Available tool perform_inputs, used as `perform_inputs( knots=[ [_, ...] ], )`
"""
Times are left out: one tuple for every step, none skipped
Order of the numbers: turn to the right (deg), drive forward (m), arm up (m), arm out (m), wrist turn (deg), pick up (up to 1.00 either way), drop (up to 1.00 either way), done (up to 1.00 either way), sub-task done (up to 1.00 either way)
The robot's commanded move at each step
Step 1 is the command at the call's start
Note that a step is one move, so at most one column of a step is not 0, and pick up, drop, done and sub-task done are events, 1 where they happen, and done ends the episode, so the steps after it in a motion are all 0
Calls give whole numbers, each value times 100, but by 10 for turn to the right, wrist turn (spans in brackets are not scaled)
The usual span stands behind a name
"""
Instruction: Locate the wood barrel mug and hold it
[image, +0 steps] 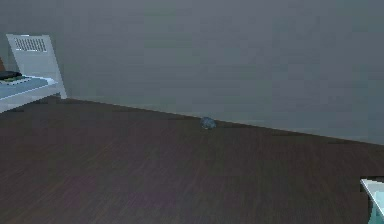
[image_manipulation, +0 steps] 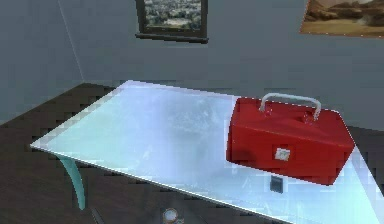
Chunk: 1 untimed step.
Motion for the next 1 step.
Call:
perform_inputs(
  knots=[
    [0, 0, 46, 0, 0, 0, 0, 0, 0]
  ],
)
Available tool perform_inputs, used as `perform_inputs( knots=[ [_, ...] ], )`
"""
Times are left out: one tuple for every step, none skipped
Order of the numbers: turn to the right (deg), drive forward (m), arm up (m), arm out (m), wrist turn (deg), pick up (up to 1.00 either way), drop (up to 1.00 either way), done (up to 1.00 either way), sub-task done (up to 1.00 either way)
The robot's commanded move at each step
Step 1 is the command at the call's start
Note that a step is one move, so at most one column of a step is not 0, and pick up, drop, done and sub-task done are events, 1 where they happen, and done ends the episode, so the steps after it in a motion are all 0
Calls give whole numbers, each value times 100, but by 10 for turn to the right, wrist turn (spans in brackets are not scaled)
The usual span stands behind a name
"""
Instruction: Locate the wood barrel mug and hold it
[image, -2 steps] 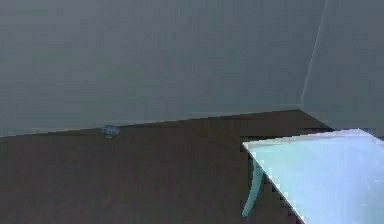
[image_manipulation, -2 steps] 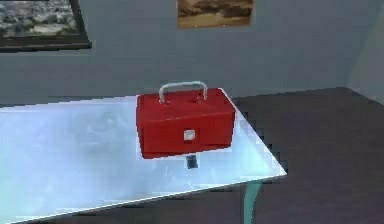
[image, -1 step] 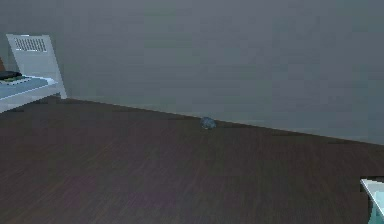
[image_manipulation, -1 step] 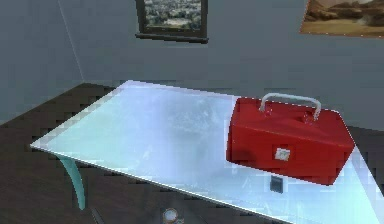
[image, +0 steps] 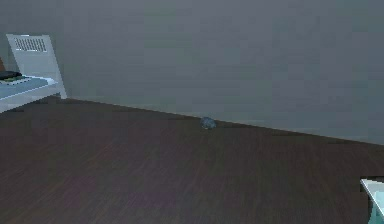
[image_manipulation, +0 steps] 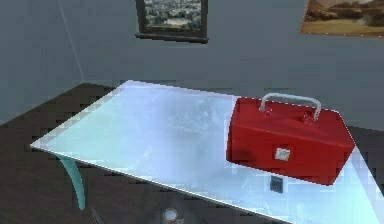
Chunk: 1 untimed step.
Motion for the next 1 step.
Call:
perform_inputs(
  knots=[
    [0, 0, 0, 26, 0, 0, 0, 0, 0]
  ],
)
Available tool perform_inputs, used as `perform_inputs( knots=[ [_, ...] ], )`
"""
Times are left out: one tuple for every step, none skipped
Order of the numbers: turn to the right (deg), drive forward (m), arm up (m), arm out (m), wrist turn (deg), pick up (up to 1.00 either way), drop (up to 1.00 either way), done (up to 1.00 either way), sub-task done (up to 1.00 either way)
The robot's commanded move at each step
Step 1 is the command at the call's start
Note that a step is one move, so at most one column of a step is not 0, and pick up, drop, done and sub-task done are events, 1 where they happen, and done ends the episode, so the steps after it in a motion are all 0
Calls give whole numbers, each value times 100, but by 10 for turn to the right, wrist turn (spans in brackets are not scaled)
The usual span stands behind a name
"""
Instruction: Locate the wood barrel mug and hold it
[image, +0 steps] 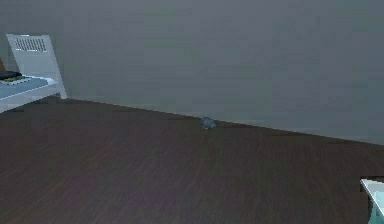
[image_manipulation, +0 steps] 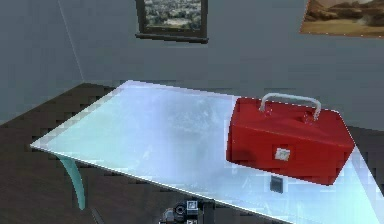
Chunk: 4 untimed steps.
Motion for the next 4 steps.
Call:
perform_inputs(
  knots=[
    [0, 0, 0, 0, 450, 0, 0, 0, 0],
    [0, 0, 0, 0, 450, 0, 0, 0, 0],
    [0, 0, 0, 0, 450, 0, 0, 0, 0],
    [0, 0, 0, 0, 240, 0, 0, 0, 0]
  ],
)
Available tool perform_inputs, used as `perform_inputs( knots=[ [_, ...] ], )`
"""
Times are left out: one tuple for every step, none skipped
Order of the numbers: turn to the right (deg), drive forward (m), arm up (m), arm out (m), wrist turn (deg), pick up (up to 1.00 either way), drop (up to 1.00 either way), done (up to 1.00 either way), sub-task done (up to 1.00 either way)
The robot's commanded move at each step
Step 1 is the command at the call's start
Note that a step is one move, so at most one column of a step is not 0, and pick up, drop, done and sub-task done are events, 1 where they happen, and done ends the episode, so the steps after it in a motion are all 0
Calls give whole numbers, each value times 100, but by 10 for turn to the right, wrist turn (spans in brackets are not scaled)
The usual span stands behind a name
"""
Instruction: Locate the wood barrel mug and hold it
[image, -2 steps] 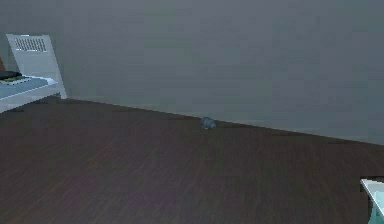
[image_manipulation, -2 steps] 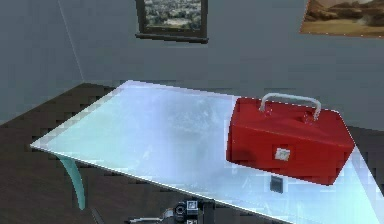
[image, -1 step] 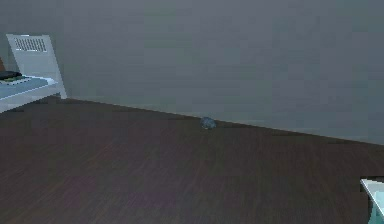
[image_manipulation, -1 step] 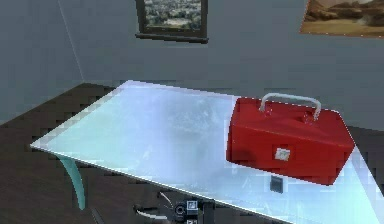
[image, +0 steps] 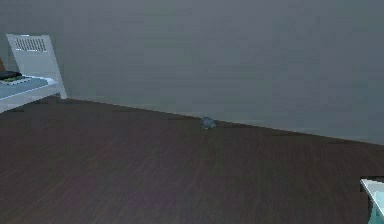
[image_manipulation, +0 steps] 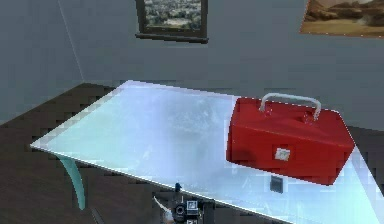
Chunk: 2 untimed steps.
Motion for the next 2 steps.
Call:
perform_inputs(
  knots=[
    [0, 0, -30, 0, 0, 0, 0, 0, 0],
    [0, 0, 0, 0, 0, 100, 0, 0, 0]
  ],
)
